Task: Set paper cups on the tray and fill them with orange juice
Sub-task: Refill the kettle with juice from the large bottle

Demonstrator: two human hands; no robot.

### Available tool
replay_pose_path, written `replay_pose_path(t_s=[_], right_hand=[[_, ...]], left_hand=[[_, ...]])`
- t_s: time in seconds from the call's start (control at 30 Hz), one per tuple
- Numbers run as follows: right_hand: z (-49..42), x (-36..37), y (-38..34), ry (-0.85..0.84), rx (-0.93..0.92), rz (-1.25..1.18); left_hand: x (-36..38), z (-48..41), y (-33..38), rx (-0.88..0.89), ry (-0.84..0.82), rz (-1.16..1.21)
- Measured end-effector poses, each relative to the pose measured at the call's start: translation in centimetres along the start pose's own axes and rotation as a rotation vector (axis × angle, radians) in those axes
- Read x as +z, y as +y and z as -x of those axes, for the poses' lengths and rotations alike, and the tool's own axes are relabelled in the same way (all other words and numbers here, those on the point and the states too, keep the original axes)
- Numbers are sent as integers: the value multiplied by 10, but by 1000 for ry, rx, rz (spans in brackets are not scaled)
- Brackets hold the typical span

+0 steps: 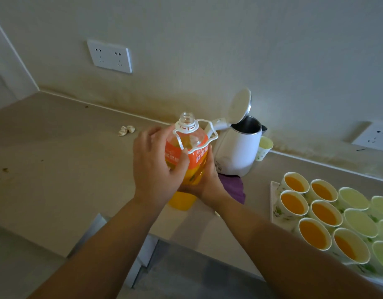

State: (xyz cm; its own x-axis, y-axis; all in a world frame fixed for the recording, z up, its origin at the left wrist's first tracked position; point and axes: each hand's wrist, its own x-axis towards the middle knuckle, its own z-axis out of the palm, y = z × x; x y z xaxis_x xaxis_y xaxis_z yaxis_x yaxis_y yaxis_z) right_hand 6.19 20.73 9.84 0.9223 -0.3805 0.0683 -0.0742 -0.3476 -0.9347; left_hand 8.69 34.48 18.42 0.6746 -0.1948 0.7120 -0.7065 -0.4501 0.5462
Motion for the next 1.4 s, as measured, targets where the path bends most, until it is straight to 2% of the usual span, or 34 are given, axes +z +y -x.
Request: replay_pose_path(t_s=[0.03, 0.13, 0.2, 0.33, 0.53, 0.63, 0.87, 1.03, 1.27, 1.4], right_hand=[[-1, 3, 4, -7, -6, -36], [-4, 7, 14, -3, -3, -76], [-3, 8, 18, -7, 9, -76], [-7, 13, 22, 29, 20, -94], [-8, 13, 8, 95, -28, -67], [-7, 3, -1, 131, -77, 22], [-2, -62, -35, 178, -182, 251], [7, -121, -54, 253, -239, 419], [26, -207, -57, 246, -236, 615], [31, -258, -52, 178, -219, 714]], left_hand=[[1, -4, -1, -33, -43, 31], [8, -13, -4, -412, -310, 312], [16, -19, -8, -547, -399, 402], [28, -27, -17, -589, -390, 385], [26, -32, -19, -684, -368, 561], [25, -37, -18, -710, -340, 628], [30, -56, 22, -706, -415, 875], [44, -65, 68, -801, -506, 1052], [77, -58, 128, -876, -545, 1107], [106, -47, 158, -949, -578, 1151]])
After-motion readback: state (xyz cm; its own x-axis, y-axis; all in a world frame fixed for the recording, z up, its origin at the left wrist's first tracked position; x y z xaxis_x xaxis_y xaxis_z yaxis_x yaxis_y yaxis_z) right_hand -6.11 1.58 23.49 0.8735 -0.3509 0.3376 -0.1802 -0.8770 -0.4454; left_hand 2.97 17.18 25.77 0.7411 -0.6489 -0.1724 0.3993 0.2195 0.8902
